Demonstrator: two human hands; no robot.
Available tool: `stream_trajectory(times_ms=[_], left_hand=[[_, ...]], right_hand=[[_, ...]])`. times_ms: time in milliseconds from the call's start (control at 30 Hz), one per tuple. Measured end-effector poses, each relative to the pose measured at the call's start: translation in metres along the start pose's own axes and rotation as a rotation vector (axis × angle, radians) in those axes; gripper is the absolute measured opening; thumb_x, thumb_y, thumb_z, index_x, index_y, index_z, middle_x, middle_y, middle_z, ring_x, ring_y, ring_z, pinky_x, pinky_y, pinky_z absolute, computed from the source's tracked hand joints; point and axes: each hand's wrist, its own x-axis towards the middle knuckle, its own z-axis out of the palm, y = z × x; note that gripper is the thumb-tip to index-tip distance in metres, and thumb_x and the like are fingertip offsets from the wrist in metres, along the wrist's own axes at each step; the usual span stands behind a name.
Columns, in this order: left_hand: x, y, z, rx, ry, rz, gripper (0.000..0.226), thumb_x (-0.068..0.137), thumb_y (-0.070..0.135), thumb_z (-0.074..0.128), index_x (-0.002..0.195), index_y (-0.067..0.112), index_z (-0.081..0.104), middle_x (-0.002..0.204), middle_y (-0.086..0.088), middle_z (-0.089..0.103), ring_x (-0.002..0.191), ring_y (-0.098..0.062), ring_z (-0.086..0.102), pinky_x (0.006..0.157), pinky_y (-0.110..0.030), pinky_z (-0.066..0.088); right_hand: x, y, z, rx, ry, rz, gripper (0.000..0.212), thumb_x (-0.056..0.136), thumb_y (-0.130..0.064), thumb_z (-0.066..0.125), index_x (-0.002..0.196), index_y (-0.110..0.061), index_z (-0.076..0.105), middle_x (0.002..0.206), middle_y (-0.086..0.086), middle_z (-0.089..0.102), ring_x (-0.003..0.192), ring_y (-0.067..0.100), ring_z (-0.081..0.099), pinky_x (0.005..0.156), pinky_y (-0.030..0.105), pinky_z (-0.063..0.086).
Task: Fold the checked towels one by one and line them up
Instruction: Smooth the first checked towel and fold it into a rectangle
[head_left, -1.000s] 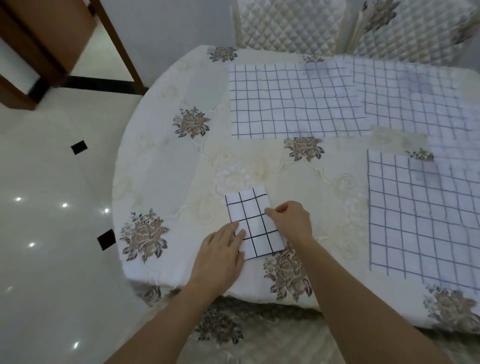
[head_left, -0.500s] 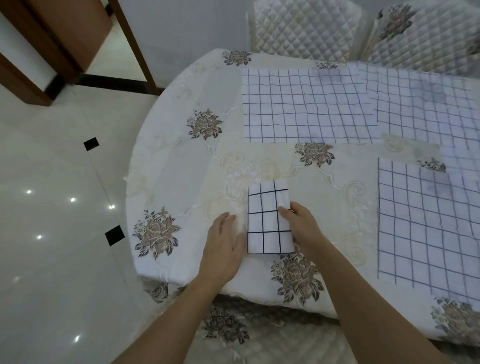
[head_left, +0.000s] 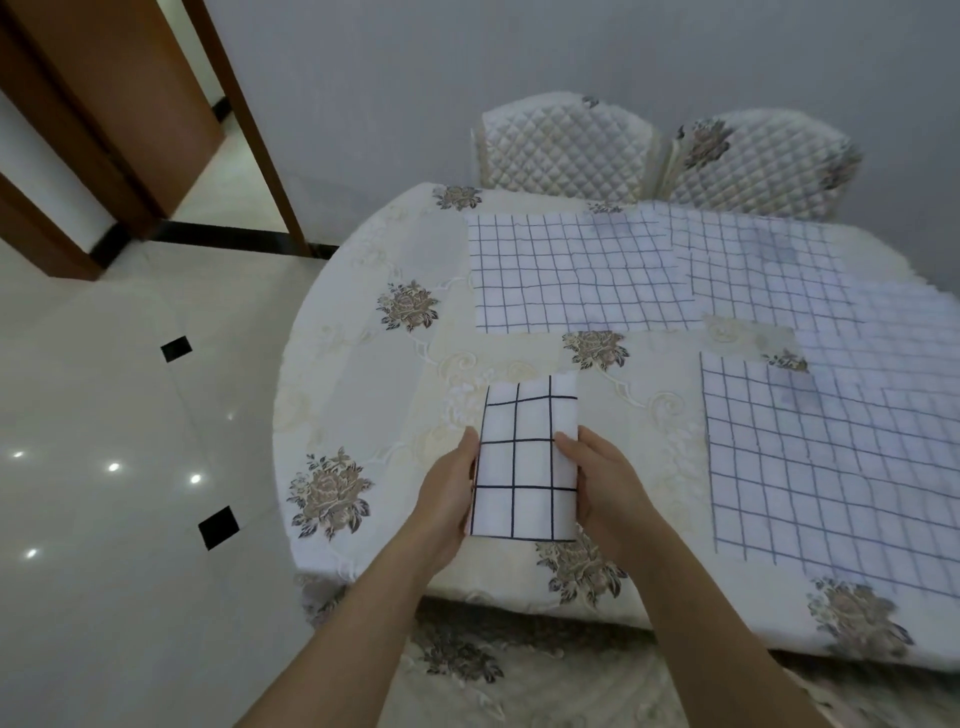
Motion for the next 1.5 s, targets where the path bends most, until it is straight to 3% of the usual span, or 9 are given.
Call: stream_trajectory(times_ms=[100, 200, 333, 467, 667, 900, 1233, 1333, 1500], left_hand=[[-0.013, -0.003, -0.003, 0.170, 0.066, 0.178, 0.037, 0.107, 0.038, 0.040, 0.108, 0.017, 0.070, 0.101, -0.001, 0.075, 0.094, -0.019, 0.071, 0.086, -0.039, 0.059], [-0.023, -0.007, -0.005, 0.293, 0.143, 0.278, 0.040, 0.107, 0.036, 0.038, 0.092, 0.006, 0.061, 0.093, -0.014, 0.067, 0.079, -0.022, 0.063, 0.070, -0.031, 0.050], [-0.030, -0.015, -0.012, 0.404, 0.193, 0.372, 0.041, 0.107, 0.035, 0.037, 0.087, 0.004, 0.054, 0.088, -0.016, 0.062, 0.073, -0.016, 0.054, 0.067, -0.032, 0.042], [-0.033, -0.023, -0.021, 0.450, 0.249, 0.438, 0.044, 0.105, 0.038, 0.041, 0.080, 0.002, 0.046, 0.071, -0.009, 0.049, 0.066, -0.017, 0.046, 0.063, -0.035, 0.037], [-0.045, -0.034, -0.033, 0.490, 0.428, 0.485, 0.040, 0.107, 0.035, 0.037, 0.071, 0.017, 0.039, 0.067, 0.000, 0.042, 0.060, -0.012, 0.037, 0.058, -0.029, 0.031], [-0.070, -0.049, -0.085, 0.383, 0.715, 0.408, 0.038, 0.107, 0.032, 0.038, 0.084, 0.007, 0.056, 0.078, -0.003, 0.061, 0.071, -0.012, 0.053, 0.061, -0.023, 0.039], [-0.145, -0.078, -0.200, 0.219, 1.129, 0.355, 0.038, 0.105, 0.029, 0.044, 0.069, 0.015, 0.045, 0.063, 0.006, 0.047, 0.056, -0.005, 0.040, 0.052, -0.019, 0.033], [-0.162, -0.088, -0.236, 0.181, 1.210, 0.319, 0.037, 0.104, 0.029, 0.045, 0.071, 0.013, 0.047, 0.064, 0.006, 0.048, 0.060, -0.010, 0.041, 0.056, -0.023, 0.033], [-0.171, -0.088, -0.297, 0.188, 1.249, 0.298, 0.038, 0.104, 0.029, 0.044, 0.070, 0.013, 0.043, 0.063, 0.005, 0.044, 0.059, -0.011, 0.036, 0.054, -0.022, 0.031]], right_hand=[[-0.012, 0.002, 0.004, -0.033, 0.022, -0.016, 0.023, 0.102, -0.020, 0.052, 0.119, -0.014, 0.066, 0.110, 0.006, 0.075, 0.100, 0.026, 0.072, 0.087, 0.049, 0.059], [-0.019, 0.007, 0.007, -0.077, 0.069, -0.052, 0.023, 0.101, -0.026, 0.055, 0.110, -0.009, 0.068, 0.104, 0.009, 0.076, 0.095, 0.027, 0.073, 0.083, 0.049, 0.060], [-0.028, 0.018, 0.015, -0.286, 0.183, -0.183, 0.053, 0.093, -0.049, 0.057, 0.089, 0.004, 0.054, 0.079, 0.015, 0.062, 0.070, 0.031, 0.059, 0.068, 0.042, 0.053], [-0.030, 0.030, 0.023, -0.400, 0.200, -0.262, 0.042, 0.101, -0.032, 0.054, 0.066, -0.013, 0.041, 0.060, -0.004, 0.045, 0.054, 0.009, 0.044, 0.056, 0.028, 0.037], [-0.031, 0.047, 0.046, -0.545, 0.167, -0.334, 0.039, 0.105, -0.033, 0.045, 0.069, -0.018, 0.040, 0.065, -0.002, 0.047, 0.060, 0.014, 0.045, 0.058, 0.031, 0.036], [-0.020, 0.070, 0.102, -0.635, -0.038, -0.361, 0.040, 0.105, -0.037, 0.042, 0.072, -0.016, 0.045, 0.069, 0.003, 0.054, 0.065, 0.023, 0.054, 0.061, 0.037, 0.042], [-0.048, 0.121, 0.233, -0.738, -0.441, -0.434, 0.040, 0.105, -0.031, 0.045, 0.074, -0.005, 0.047, 0.072, 0.009, 0.055, 0.067, 0.022, 0.049, 0.059, 0.026, 0.037], [-0.059, 0.137, 0.272, -0.756, -0.548, -0.426, 0.041, 0.105, -0.031, 0.044, 0.079, 0.000, 0.051, 0.075, 0.013, 0.058, 0.068, 0.019, 0.050, 0.061, 0.033, 0.039], [-0.058, 0.159, 0.332, -0.822, -0.601, -0.427, 0.038, 0.105, -0.034, 0.044, 0.073, -0.013, 0.047, 0.069, -0.001, 0.054, 0.065, 0.013, 0.049, 0.061, 0.034, 0.038]])
